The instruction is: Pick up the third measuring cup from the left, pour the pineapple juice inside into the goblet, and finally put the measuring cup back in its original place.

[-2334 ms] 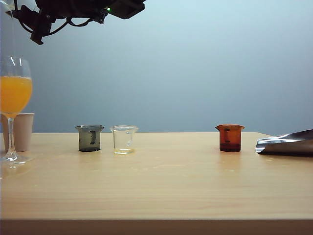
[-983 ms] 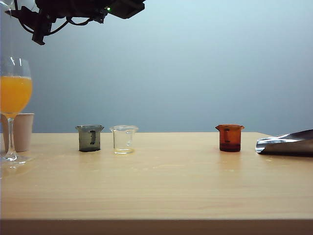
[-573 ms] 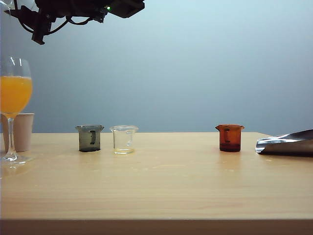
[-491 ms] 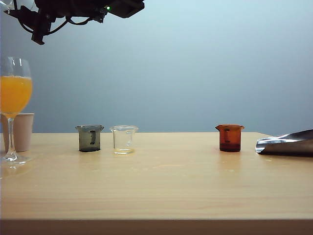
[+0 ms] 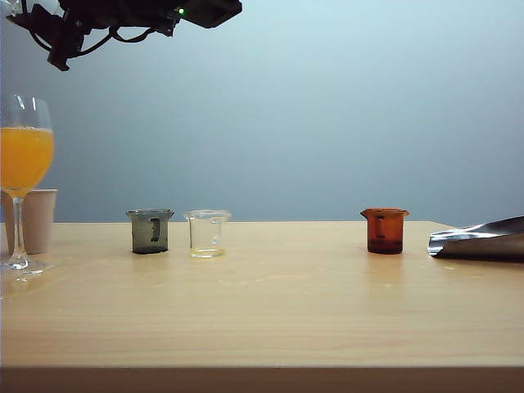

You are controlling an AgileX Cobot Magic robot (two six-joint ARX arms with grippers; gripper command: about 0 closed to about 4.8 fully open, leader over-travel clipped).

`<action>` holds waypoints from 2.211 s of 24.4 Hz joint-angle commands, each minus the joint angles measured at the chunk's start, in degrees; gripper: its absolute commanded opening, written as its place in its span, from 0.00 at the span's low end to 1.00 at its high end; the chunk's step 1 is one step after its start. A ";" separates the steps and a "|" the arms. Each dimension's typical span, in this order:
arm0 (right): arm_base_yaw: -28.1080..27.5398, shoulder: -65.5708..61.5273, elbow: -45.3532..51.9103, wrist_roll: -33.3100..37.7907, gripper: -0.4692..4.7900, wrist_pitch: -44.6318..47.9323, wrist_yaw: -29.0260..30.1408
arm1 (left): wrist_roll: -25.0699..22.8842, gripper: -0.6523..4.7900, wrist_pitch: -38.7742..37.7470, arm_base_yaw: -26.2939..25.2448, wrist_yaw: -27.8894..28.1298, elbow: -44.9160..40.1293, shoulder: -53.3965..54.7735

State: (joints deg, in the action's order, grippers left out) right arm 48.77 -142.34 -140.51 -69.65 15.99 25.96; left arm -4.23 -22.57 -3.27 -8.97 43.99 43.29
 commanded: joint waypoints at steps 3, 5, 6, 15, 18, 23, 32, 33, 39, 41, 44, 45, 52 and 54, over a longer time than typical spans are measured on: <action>-0.07 0.94 -0.52 18.80 0.29 4.66 -9.46 | -0.02 0.11 0.37 -0.02 -0.07 0.17 -0.20; -0.07 1.20 -0.52 30.93 0.29 6.45 -15.54 | -0.02 0.11 0.37 -0.02 -0.07 0.17 -0.17; -0.04 1.68 -0.48 35.63 0.29 6.34 -19.52 | -0.02 0.11 0.37 -0.02 -0.07 0.17 -0.17; -1.77 8.94 -0.35 51.63 0.29 -14.32 -27.71 | -0.02 0.11 0.37 -0.02 -0.07 0.17 -0.17; -3.21 12.15 -0.31 53.64 0.33 -22.93 -29.77 | -0.02 0.11 0.37 -0.02 -0.07 0.17 -0.17; -4.48 16.28 -0.09 58.07 0.34 -31.61 -29.70 | -0.02 0.11 0.37 -0.02 -0.07 0.17 -0.11; -6.62 24.37 -0.09 64.08 0.45 -52.52 -28.76 | -0.02 0.11 0.37 -0.04 -0.07 0.17 -0.11; -7.06 24.52 -0.09 64.15 0.45 -53.09 -28.79 | -0.02 0.11 0.37 -0.04 -0.09 0.17 -0.11; -8.83 24.50 8.37 68.41 0.49 -43.41 -26.16 | -0.02 0.11 0.37 -0.04 -0.07 0.17 -0.11; -9.33 24.57 14.05 69.66 0.50 -36.41 -25.81 | -0.02 0.11 0.39 -0.04 -0.07 0.17 -0.11; -9.44 24.63 20.55 71.28 0.53 -31.43 -26.18 | -0.02 0.11 0.37 -0.15 -0.07 0.17 -0.11; -9.81 24.94 23.74 72.15 0.55 -28.74 -26.45 | -0.02 0.11 0.39 -0.15 -0.09 0.17 -0.11; -10.67 31.74 45.53 74.44 0.60 -8.24 -33.88 | -0.02 0.11 0.39 -0.17 -0.07 0.17 -0.11; -10.82 34.32 52.06 74.64 0.60 -4.98 -35.63 | -0.02 0.11 0.37 -0.17 -0.07 0.17 -0.11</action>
State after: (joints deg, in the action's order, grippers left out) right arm 38.06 -109.45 -90.87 4.54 7.01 -8.01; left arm -4.23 -22.57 -3.38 -8.95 43.99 43.31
